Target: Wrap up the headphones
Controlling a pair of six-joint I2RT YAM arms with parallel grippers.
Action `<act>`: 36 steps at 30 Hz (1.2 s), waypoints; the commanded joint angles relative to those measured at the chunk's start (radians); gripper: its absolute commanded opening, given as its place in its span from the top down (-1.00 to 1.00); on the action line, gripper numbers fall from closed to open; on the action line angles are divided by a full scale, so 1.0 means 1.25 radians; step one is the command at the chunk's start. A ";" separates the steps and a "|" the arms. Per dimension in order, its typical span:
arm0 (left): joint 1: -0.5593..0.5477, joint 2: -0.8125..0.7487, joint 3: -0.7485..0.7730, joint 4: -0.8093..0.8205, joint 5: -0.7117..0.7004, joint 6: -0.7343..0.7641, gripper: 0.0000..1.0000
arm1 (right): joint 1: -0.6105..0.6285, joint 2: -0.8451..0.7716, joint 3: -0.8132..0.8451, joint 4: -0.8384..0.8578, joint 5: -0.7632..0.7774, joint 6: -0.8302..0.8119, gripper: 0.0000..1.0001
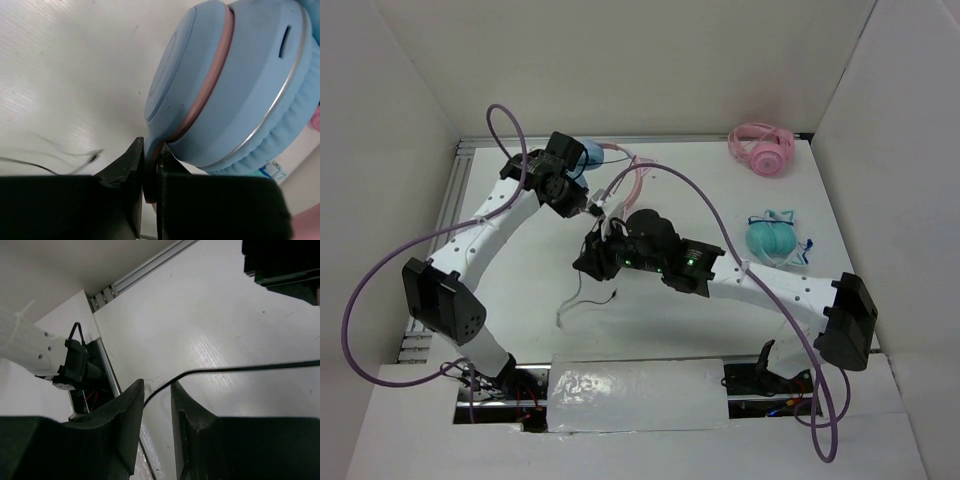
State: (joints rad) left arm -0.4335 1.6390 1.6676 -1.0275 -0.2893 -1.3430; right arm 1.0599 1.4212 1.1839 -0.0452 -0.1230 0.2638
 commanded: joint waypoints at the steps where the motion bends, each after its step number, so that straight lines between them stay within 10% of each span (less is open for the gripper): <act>1: -0.007 -0.086 0.000 0.129 0.034 -0.015 1.00 | 0.005 -0.019 -0.040 0.160 -0.062 -0.015 0.29; 11: -0.010 -0.203 -0.042 0.232 0.071 0.063 1.00 | -0.012 0.025 -0.257 0.457 -0.054 -0.041 0.17; 20: -0.014 -0.281 -0.070 0.294 0.105 0.096 1.00 | -0.016 0.070 -0.466 0.846 0.173 0.001 -0.99; 36: -0.020 -0.337 -0.055 0.318 0.127 0.154 1.00 | 0.010 0.260 -0.430 0.949 0.242 -0.017 -0.99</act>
State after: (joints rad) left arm -0.4545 1.2716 1.5562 -0.7540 -0.1505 -1.1839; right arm 1.0607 1.7962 0.6643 1.0424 0.1715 0.2626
